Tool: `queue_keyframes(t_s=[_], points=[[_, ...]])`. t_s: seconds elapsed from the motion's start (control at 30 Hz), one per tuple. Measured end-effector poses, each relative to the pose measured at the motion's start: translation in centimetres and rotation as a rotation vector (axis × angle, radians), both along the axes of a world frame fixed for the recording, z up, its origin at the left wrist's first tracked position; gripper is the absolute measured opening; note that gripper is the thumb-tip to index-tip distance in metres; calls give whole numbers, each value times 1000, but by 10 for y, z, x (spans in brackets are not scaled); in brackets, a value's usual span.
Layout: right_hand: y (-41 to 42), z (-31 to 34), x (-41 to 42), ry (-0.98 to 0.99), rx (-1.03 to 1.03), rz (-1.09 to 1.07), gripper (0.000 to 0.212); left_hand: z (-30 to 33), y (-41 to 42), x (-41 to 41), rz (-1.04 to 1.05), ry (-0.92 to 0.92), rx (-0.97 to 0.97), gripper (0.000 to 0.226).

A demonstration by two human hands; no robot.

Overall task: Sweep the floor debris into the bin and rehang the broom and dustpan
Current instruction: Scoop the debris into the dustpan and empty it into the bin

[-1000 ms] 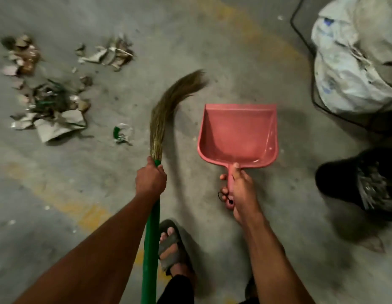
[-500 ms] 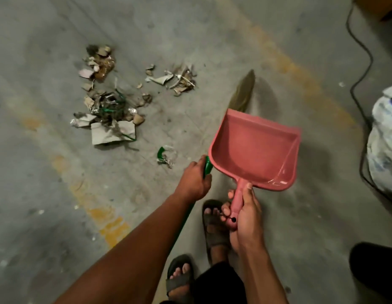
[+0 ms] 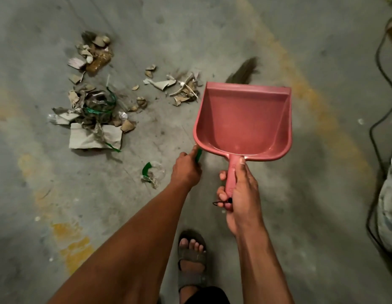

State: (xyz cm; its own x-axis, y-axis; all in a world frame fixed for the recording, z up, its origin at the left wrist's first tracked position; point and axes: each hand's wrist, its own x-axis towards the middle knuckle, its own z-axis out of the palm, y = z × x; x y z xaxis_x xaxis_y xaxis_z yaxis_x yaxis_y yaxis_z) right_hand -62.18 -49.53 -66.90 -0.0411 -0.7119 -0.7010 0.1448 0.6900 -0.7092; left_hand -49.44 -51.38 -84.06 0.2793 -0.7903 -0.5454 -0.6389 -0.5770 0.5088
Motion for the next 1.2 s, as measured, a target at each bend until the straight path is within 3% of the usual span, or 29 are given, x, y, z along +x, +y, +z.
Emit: queue_keyframes(t_s=[0.47, 0.7, 0.9, 1.07, 1.2], points=[[-14, -16, 32, 44, 32, 167, 33, 22, 25, 58, 557, -92, 27, 69], [-3, -12, 39, 28, 13, 169, 32, 41, 49, 44, 426, -89, -114, 70], [15, -11, 41, 38, -17, 189, 35, 26, 52, 42, 255, -22, 11, 68], [36, -3, 44, 58, -13, 217, 37, 27, 96, 69, 374, -60, 148, 73], [64, 5, 47, 30, -4, 210, 37, 41, 153, 97, 352, -118, 58, 71]])
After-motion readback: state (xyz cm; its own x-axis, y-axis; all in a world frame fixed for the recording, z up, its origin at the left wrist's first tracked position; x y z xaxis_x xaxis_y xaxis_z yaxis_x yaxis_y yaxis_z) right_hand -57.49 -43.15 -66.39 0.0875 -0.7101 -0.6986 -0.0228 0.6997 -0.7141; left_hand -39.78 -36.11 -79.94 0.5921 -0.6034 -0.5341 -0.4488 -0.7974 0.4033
